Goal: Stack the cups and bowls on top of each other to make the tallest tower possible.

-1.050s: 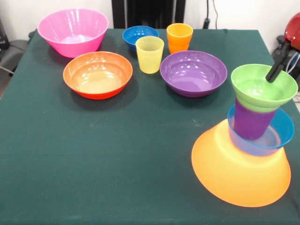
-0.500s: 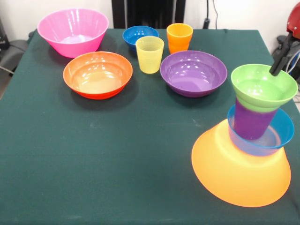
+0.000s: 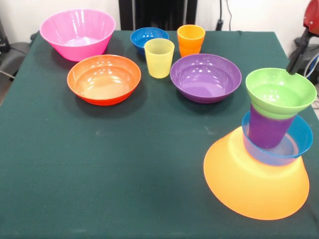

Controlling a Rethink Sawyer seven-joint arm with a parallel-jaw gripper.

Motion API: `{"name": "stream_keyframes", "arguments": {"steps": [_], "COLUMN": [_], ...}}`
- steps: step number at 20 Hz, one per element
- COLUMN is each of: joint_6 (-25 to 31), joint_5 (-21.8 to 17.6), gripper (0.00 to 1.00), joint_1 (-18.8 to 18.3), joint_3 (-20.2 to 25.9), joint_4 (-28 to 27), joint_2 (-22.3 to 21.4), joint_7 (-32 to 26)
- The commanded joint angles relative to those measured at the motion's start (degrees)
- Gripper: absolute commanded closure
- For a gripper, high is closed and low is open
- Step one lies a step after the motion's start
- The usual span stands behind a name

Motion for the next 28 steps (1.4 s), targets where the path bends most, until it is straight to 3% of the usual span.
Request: {"name": "stream_keyframes", "arguments": {"steps": [1,10,21,28], "joint_6": [4.2,7.2,5.7,8.4], "joint_5": [0.2,-0.4,-0.9,-4.3], "gripper": [0.00,0.00,0.00,0.00], "joint_1": [-3.6,-10.2,-23.1,-26.8], "joint_3": [9.6,15.2,23.8,25.2], "joint_4": [10.6,14.6,22.6,18.8], "joint_2": [-3.6,-8.1,-9.7,-8.9], "joint_7": [-18.7,-24.8,-37.4,-43.7]}}
